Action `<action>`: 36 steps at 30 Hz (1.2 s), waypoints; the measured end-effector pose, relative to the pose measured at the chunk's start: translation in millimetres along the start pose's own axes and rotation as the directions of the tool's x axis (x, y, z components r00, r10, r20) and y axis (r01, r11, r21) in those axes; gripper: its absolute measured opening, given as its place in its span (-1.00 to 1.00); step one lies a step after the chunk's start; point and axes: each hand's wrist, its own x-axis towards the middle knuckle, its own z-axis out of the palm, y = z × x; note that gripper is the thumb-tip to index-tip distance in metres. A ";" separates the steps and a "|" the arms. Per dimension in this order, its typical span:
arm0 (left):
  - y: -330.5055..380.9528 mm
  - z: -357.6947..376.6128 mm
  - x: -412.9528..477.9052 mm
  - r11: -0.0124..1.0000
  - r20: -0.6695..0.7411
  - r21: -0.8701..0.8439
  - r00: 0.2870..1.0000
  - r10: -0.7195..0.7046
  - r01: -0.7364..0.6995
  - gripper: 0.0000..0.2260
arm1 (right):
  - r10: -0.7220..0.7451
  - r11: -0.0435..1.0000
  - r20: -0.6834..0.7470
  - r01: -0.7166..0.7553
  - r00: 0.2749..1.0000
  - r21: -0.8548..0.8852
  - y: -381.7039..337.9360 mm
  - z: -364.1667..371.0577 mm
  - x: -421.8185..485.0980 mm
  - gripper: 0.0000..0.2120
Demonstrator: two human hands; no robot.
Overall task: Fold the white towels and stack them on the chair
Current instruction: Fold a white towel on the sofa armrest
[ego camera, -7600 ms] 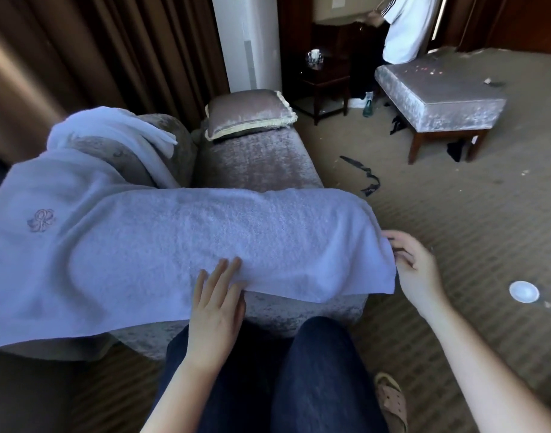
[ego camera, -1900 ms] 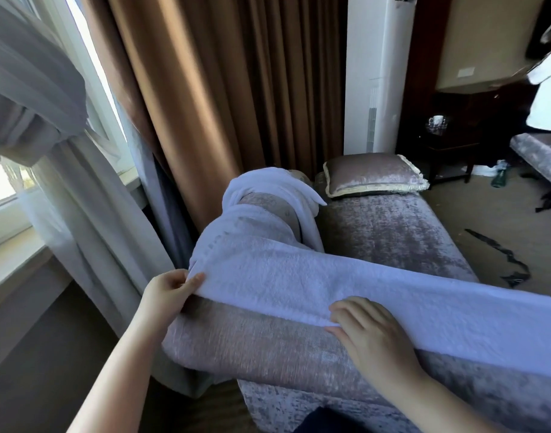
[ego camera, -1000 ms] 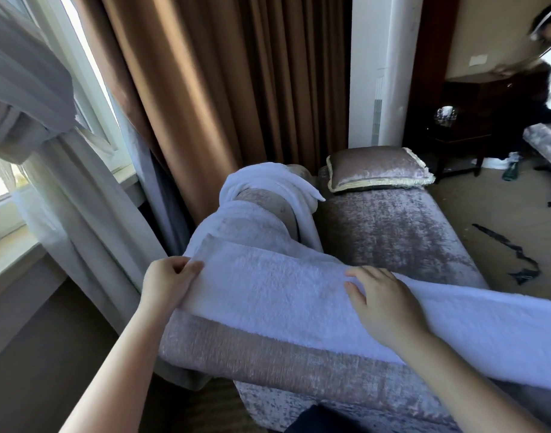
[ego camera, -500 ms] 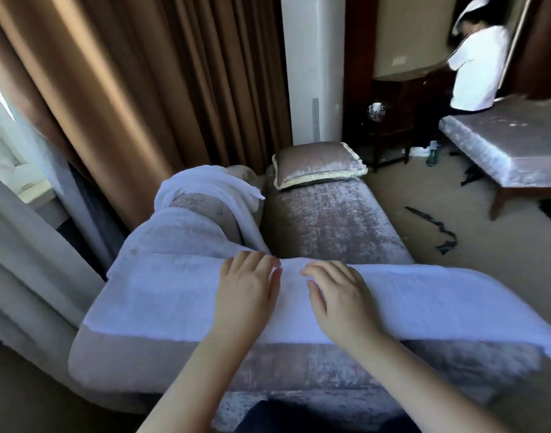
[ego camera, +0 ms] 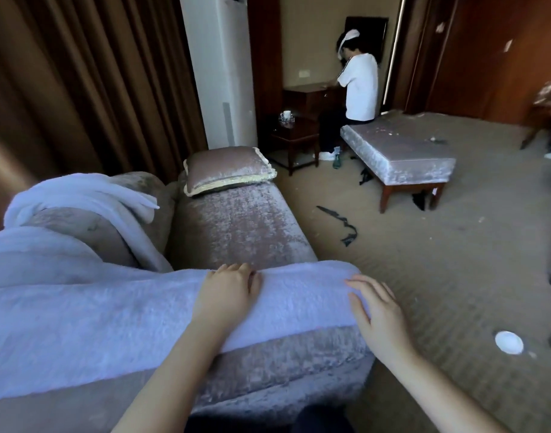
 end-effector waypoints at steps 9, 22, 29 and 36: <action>-22.9 -18.7 69.8 0.952 -0.155 0.272 0.970 0.189 -0.142 -0.90 | -0.119 0.993 -0.233 0.112 0.965 -0.046 -27.7 0.5 100.5 -0.73; -76.1 40.7 110.4 0.975 0.345 0.140 0.931 0.114 -0.171 -0.88 | -0.285 0.955 -0.257 0.250 0.924 -0.159 -39.2 88.2 171.7 -0.80; -68.4 35.4 100.6 0.989 0.627 0.146 0.775 -0.085 -0.010 -0.76 | -0.292 0.954 -0.253 0.264 0.922 -0.139 -40.4 87.2 169.0 -0.79; -72.3 36.3 96.6 0.975 0.797 0.154 0.563 -0.217 0.157 -0.79 | -0.289 0.954 -0.226 0.262 0.930 -0.143 -40.6 87.8 167.6 -0.79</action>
